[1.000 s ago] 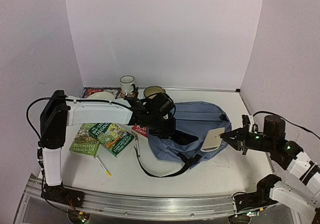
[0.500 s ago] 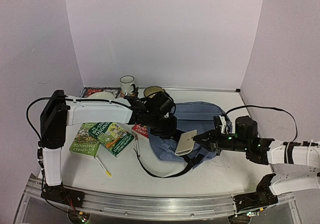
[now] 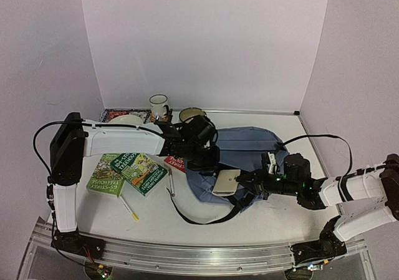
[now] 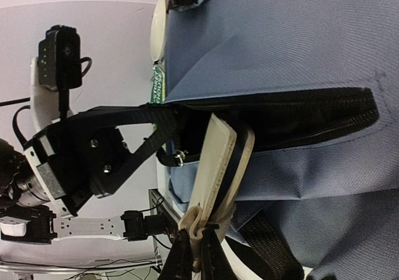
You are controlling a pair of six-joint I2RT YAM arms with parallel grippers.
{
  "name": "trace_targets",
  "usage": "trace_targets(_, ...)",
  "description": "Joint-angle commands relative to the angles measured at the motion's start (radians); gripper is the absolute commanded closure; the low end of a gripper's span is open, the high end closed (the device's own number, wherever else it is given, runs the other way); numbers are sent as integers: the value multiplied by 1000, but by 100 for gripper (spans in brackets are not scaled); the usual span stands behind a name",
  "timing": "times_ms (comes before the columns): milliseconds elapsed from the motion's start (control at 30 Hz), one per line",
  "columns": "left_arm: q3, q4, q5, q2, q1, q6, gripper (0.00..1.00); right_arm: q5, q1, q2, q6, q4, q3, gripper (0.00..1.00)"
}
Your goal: Pack the student bag
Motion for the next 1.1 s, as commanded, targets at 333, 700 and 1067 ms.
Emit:
trace_targets(333, -116, 116, 123, -130, -5, -6, 100, 218, -7, 118, 27, 218, -53, 100)
trace_targets(700, -111, 115, 147, -81, -71, -29, 100, 360, -8, 192, 93, 470, -116, 100)
trace_targets(1067, 23, 131, -53, -61, -73, -78, 100, 244, 24, 349, 240, 576, -117, 100)
